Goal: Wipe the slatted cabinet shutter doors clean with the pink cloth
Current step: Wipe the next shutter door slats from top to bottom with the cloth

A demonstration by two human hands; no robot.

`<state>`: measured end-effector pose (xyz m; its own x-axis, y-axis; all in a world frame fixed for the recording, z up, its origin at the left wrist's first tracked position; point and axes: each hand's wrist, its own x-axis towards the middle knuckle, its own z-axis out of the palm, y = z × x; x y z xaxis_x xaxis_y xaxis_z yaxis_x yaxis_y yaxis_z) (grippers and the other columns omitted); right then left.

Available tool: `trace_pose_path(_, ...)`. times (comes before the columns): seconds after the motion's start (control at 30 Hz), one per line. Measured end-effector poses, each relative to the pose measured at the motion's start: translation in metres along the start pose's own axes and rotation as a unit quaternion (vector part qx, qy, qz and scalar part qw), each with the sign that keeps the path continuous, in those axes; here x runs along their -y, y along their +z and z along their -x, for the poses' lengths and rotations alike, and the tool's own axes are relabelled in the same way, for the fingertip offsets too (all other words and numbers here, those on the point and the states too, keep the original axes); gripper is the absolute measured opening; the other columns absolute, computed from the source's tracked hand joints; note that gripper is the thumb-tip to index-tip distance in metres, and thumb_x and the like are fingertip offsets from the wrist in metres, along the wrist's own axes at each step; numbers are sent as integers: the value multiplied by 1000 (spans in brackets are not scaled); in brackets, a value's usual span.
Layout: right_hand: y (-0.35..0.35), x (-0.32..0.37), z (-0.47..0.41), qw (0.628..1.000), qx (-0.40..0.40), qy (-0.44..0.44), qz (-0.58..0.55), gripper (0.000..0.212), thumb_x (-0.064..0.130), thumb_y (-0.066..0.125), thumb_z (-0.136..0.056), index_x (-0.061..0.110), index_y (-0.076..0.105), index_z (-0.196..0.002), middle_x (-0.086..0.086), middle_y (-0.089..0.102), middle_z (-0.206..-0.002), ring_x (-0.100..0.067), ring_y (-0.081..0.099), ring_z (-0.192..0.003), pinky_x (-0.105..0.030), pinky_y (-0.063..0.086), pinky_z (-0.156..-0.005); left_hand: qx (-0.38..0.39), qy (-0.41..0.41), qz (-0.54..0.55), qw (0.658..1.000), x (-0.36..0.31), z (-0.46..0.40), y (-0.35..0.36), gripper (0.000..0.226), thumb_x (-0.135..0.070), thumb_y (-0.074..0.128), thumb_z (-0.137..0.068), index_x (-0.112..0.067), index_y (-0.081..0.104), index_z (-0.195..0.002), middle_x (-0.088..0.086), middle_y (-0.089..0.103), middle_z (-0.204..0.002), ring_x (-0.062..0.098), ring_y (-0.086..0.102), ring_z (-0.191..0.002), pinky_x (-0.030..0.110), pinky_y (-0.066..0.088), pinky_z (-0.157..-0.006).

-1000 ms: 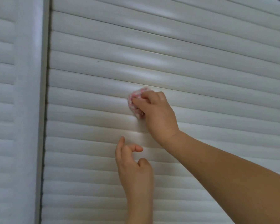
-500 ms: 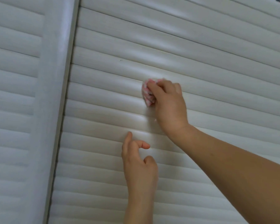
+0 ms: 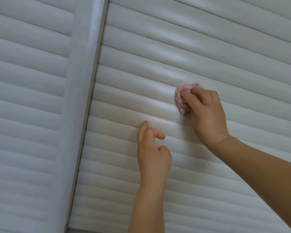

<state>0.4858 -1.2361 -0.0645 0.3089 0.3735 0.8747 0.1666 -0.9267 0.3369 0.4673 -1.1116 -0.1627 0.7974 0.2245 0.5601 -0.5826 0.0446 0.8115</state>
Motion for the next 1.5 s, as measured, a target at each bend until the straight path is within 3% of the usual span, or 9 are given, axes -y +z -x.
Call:
trace_pose_path(0.17,27,54,-35,995,-17,-96,8,32,18,54,-82,10,70,-109,-14,66,-110,-31,45,-104,-40,48,-75,-17,9,8,1000,12,-1,-5,45,19,39,-66,-25,45,-73,-3,33,-144,7,38,-128,-6,21,-80)
trace_pose_path(0.37,55,108,-69,974,39,-222,29,38,17,45,-75,14,74,-100,-12,69,-107,-35,65,-99,-43,50,-78,-58,19,-18,998,22,-2,-14,46,19,43,-65,-27,42,-69,-4,39,-140,2,38,-124,-5,23,-80)
trace_pose_path(0.5,61,107,-65,946,60,-315,43,37,13,46,-78,16,73,-102,-10,68,-112,-35,63,-104,-42,42,-83,-83,41,-40,995,28,0,-15,50,20,43,-62,-30,39,-67,3,43,-138,13,37,-127,10,26,-95)
trace_pose_path(0.6,57,90,-53,931,51,-360,27,33,12,48,-82,16,73,-103,-9,66,-117,-34,62,-108,-43,47,-87,-86,27,-47,995,29,5,-12,48,19,43,-65,-29,41,-68,-1,37,-143,12,32,-133,18,28,-101)
trace_pose_path(0.77,36,50,-17,943,46,-328,43,34,10,46,-87,14,72,-109,-9,65,-121,-34,62,-109,-40,37,-89,-95,37,-56,993,35,11,-4,47,20,43,-63,-26,43,-70,2,37,-142,17,30,-132,-3,11,-92)
trace_pose_path(0.97,2,-2,30,961,77,-252,86,41,6,38,-84,10,70,-111,-14,65,-118,-35,53,-111,-43,47,-83,-50,56,-80,994,38,17,4,40,20,43,-62,-18,47,-76,5,36,-144,21,27,-131,-1,9,-96)
trace_pose_path(1.2,-12,-19,58,979,72,-167,95,39,2,39,-81,5,72,-102,-17,66,-110,-34,48,-103,-46,52,-78,-3,46,-84,995,35,14,-9,51,19,43,-66,-31,39,-68,-2,34,-145,15,26,-134,-4,8,-93)
trace_pose_path(1.33,2,20,44,979,58,-177,87,36,9,43,-82,7,72,-103,-17,67,-109,-41,62,-94,-45,52,-73,-7,48,-83,995,37,13,-10,51,19,44,-63,-31,40,-68,2,37,-143,18,31,-132,1,15,-96)
trace_pose_path(1.5,26,69,32,971,111,-198,80,41,24,42,-81,14,72,-107,-10,67,-113,-35,63,-101,-42,50,-78,-37,33,-76,996,35,11,-8,23,4,43,-65,-17,48,-75,8,42,-139,22,39,-128,19,29,-98)
